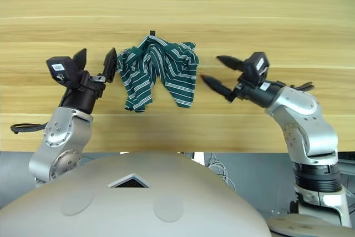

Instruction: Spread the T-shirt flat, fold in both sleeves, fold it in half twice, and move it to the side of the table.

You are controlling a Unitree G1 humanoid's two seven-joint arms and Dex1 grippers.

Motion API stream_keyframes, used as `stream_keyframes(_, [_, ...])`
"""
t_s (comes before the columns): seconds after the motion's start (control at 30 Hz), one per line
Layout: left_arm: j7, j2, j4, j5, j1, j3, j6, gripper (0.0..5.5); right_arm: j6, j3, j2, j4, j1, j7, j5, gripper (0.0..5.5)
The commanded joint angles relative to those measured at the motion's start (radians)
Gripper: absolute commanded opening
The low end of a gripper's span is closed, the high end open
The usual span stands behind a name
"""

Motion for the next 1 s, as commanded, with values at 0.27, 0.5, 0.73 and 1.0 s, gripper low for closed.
stream_keyframes(0.27, [0.028,-0.027,0.063,0.039,-0.074,0.002,0.146,4.1,0.175,0.073,0.095,0.046,-0.109,-0.189,-0.054,3.77])
stream_keyframes(0.5, [-0.008,-0.036,0.174,0.045,-0.128,0.03,0.139,4.1,0.215,0.13,0.196,0.105,-0.177,-0.263,-0.117,3.77])
stream_keyframes(0.73, [-0.036,-0.038,0.199,0.063,-0.152,0.003,0.136,4.13,0.297,0.107,0.278,0.136,-0.223,-0.304,-0.087,2.87])
stream_keyframes(1.0, [-0.061,-0.036,0.211,0.063,-0.147,0.0,0.139,4.13,0.341,0.086,0.327,0.176,-0.255,-0.349,-0.101,1.46])
